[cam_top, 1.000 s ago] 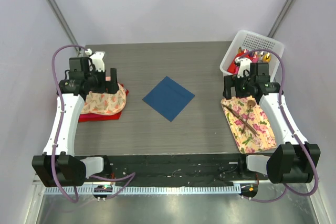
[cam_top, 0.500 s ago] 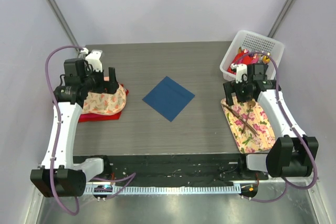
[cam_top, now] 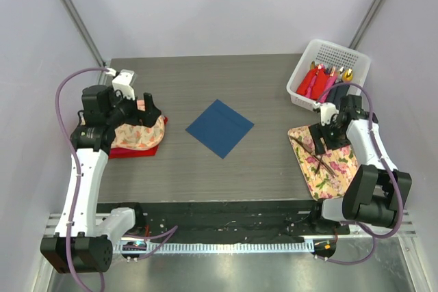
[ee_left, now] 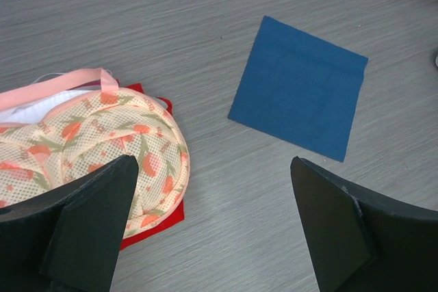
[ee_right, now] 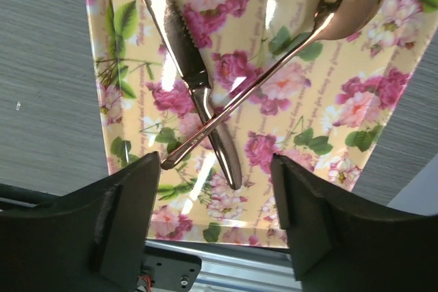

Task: Place the utensils on the paper napkin and roll it up

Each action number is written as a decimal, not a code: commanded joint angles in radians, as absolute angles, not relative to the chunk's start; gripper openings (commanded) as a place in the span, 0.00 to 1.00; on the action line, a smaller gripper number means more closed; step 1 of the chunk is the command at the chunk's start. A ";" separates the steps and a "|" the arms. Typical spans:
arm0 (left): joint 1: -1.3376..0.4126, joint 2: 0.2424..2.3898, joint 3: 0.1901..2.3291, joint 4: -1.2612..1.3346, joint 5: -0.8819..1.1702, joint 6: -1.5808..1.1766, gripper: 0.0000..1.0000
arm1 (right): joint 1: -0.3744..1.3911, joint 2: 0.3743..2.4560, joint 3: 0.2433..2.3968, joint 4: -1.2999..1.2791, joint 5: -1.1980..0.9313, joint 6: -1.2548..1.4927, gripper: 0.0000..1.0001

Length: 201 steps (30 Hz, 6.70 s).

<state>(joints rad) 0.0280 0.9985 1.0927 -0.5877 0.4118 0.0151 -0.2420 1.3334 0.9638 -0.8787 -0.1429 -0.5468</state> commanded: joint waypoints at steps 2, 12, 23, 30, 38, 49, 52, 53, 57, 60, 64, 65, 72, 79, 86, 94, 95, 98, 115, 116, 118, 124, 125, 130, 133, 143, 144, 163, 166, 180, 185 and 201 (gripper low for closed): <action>0.021 0.991 1.065 -0.523 0.477 0.018 1.00 | -0.233 1.351 0.960 -0.888 -0.221 -0.712 0.60; 0.012 0.994 1.020 -0.508 0.491 0.020 1.00 | -0.143 1.488 0.996 -0.868 -0.155 -0.824 0.49; 0.012 1.000 1.009 -0.505 0.483 0.028 1.00 | -0.126 1.578 0.940 -0.799 -0.060 -0.871 0.57; 0.011 1.017 1.015 -0.503 0.476 0.040 1.00 | -0.149 1.565 0.859 -0.799 -0.022 -0.939 0.58; 0.011 1.029 1.016 -0.502 0.477 0.037 1.00 | -0.190 1.511 0.859 -0.824 -0.076 -0.962 0.52; 0.009 1.031 1.023 -0.502 0.440 0.040 1.00 | -0.124 1.531 0.761 -0.701 -0.051 -0.922 0.26; 0.009 1.035 1.029 -0.499 0.439 0.037 1.00 | -0.120 1.522 0.749 -0.687 -0.052 -0.904 0.06; 0.008 1.040 1.029 -0.499 0.439 0.035 1.00 | -0.120 1.517 0.756 -0.689 -0.054 -0.893 0.01; 0.009 1.043 1.043 -0.500 0.468 0.044 1.00 | -0.120 1.454 0.808 -0.716 -0.087 -0.818 0.01; 0.009 1.051 1.054 -0.502 0.454 0.046 1.00 | -0.120 1.401 0.856 -0.745 -0.144 -0.766 0.01; 0.009 1.058 1.062 -0.503 0.448 0.046 1.00 | -0.120 1.364 0.897 -0.768 -0.210 -0.720 0.01; 0.009 1.057 1.062 -0.503 0.446 0.048 1.00 | -0.120 1.362 0.905 -0.779 -0.218 -0.713 0.01; 0.009 1.060 1.058 -0.499 0.443 0.043 1.00 | -0.118 1.309 0.951 -0.785 -0.294 -0.635 0.01; 0.009 1.075 1.066 -0.499 0.436 0.023 1.00 | 0.033 1.327 1.115 -0.735 -0.278 -0.408 0.01; 0.009 1.094 1.060 -0.505 0.439 -0.024 1.00 | 0.210 1.483 1.239 -0.598 -0.239 -0.089 0.01; -0.037 1.153 1.023 -0.497 0.477 -0.095 0.96 | 0.353 1.768 1.523 -0.575 -0.196 0.214 0.01; -0.040 1.163 1.020 -0.492 0.477 -0.100 0.95 | 0.370 1.791 1.548 -0.577 -0.189 0.238 0.01; -0.046 1.198 1.008 -0.477 0.476 -0.126 0.94 | 0.429 1.893 1.643 -0.584 -0.164 0.334 0.01; -0.071 1.261 0.951 -0.422 0.448 -0.164 0.95 | 0.541 2.194 1.810 -0.627 -0.247 0.439 0.01; -0.071 1.259 0.950 -0.420 0.446 -0.166 0.96 | 0.543 2.195 1.786 -0.629 -0.255 0.434 0.01; -0.071 1.256 0.945 -0.422 0.446 -0.166 0.96 | 0.543 2.197 1.764 -0.644 -0.271 0.426 0.01; -0.072 1.243 0.937 -0.431 0.440 -0.166 0.96 | 0.542 2.189 1.700 -0.696 -0.261 0.384 0.01; -0.071 1.241 0.937 -0.434 0.439 -0.166 0.97 | 0.543 2.184 1.678 -0.703 -0.256 0.377 0.01; -0.071 1.221 0.928 -0.445 0.434 -0.160 0.98 | 0.541 2.137 1.596 -0.727 -0.262 0.376 0.01; -0.071 1.212 0.919 -0.446 0.431 -0.155 0.97 | 0.541 2.091 1.545 -0.729 -0.262 0.388 0.01; -0.071 1.232 0.931 -0.456 0.430 -0.158 0.98 | 0.543 2.036 1.638 -0.742 -0.212 0.433 0.01; -0.071 1.236 0.933 -0.456 0.431 -0.160 0.98 | 0.543 2.043 1.647 -0.747 -0.201 0.433 0.01; -0.071 1.262 0.942 -0.454 0.426 -0.164 0.98 | 0.563 2.175 1.810 -0.856 -0.155 0.368 0.01; -0.071 1.258 0.942 -0.453 0.426 -0.166 0.98 | 0.565 2.189 1.818 -0.868 -0.146 0.359 0.01; -0.072 1.250 0.934 -0.453 0.426 -0.158 0.98 | 0.565 2.232 1.836 -0.870 -0.135 0.359 0.01; -0.072 1.252 0.937 -0.457 0.423 -0.152 0.98 | 0.566 2.249 1.838 -0.874 -0.140 0.357 0.07; -0.071 1.252 0.940 -0.466 0.426 -0.137 0.98 | 0.566 2.218 1.842 -0.879 -0.144 0.393 0.35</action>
